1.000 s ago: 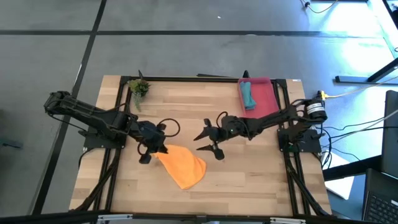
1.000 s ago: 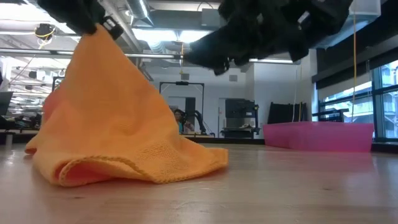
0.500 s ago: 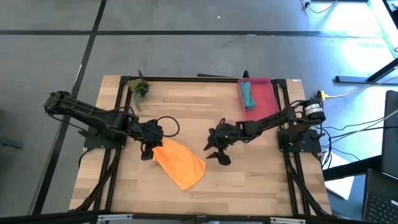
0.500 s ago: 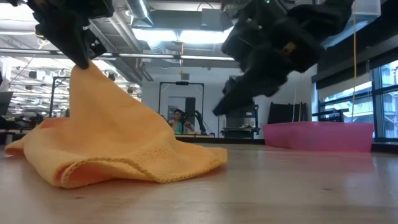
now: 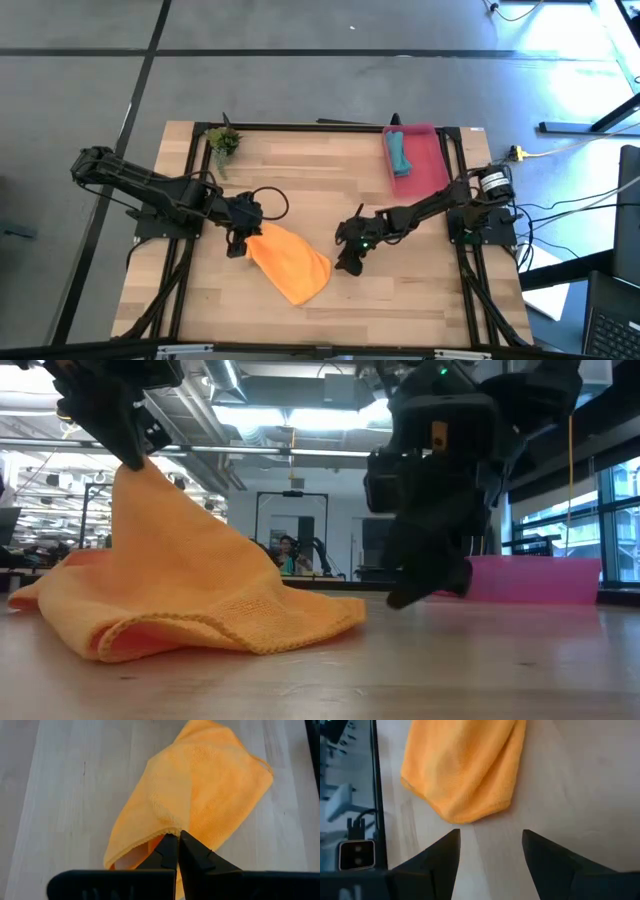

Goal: Roll microfiber towels into tight, uniform cylinder then place into a basket
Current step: Roll the yellow microfiber cloth on the table

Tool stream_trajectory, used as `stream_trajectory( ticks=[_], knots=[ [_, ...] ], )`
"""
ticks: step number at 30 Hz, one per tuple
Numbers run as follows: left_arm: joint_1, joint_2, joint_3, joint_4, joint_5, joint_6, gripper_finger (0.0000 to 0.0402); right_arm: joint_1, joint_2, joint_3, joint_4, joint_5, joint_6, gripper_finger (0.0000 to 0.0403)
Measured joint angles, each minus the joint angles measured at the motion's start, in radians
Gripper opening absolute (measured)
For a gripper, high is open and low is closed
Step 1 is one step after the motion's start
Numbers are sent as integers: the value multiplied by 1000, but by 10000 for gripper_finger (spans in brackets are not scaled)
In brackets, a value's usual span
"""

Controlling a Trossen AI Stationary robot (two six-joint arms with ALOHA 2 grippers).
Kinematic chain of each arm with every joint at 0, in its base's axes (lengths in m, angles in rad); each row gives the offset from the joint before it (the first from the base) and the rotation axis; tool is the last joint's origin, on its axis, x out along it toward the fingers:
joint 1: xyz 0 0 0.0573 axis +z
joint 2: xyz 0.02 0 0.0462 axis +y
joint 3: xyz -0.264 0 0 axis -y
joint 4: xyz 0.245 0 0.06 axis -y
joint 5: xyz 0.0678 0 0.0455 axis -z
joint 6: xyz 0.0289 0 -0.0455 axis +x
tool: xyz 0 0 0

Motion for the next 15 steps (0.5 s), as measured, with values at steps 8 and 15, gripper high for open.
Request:
stream_trajectory(
  ticks=[8,15],
  knots=[
    [0,0,0,3,0,0,0,2,68,1,123,48,129,214],
    [0,0,0,3,0,2,0,2,107,4,193,64,180,214]
  ],
)
